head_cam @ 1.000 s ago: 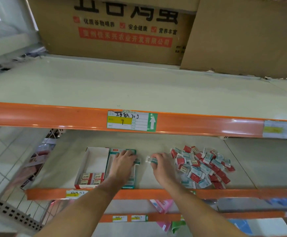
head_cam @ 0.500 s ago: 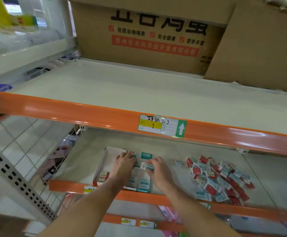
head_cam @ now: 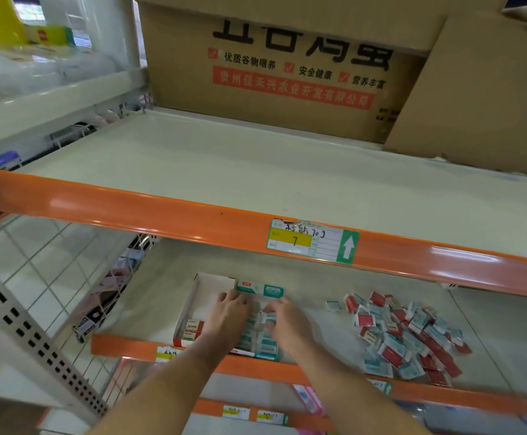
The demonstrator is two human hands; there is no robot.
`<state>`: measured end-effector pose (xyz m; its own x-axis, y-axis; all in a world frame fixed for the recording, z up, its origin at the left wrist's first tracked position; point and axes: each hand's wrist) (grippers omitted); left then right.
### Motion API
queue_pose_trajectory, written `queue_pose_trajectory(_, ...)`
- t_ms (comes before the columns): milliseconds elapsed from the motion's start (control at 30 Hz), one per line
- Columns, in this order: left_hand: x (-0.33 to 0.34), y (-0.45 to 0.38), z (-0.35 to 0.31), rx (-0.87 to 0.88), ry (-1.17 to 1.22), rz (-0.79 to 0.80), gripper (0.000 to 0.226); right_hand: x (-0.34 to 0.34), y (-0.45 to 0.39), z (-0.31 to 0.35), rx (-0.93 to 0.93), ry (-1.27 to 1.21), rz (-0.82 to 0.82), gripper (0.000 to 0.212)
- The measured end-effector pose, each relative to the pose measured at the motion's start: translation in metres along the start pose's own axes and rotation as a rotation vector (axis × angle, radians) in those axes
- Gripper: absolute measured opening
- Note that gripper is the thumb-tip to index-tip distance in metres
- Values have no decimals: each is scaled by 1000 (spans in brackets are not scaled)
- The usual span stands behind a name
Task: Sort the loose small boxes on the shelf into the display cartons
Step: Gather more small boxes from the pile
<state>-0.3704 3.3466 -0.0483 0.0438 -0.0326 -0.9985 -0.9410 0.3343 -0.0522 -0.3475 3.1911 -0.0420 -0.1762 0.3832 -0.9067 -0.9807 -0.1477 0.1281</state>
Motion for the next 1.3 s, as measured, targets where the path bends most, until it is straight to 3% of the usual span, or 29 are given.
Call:
queue_pose_trajectory(500,3,-8,6,19,-110,145,28,8,-2,-8,14,-13,86,26)
queue_pose_trajectory(833,-5,-10,0,-5,-110,201,25,10,0,-12,18,3,106,36)
queue_pose_trajectory(933,-5,-10,-2,-8,-94,197,29,10,4,-16,18,-73,69,40)
queue_pose_trajectory(1100,-3,-17,-10,-49,-18,113,38,3,10,-22,-4,-166,-128,32)
queue_pose_trajectory(1300,-6,-30,-37,-13,-37,55,35,-5,14,-47,90,-163,-136,35)
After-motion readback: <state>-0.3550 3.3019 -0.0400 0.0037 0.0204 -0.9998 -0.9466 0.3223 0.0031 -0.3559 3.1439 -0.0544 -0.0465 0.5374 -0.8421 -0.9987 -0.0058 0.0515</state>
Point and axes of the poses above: each hand's wrist, its own y-axis away from the middle knuckle, its own x-axis out of the palm, z = x × y, and after that the axes turned 8 degrees about x, right-handed
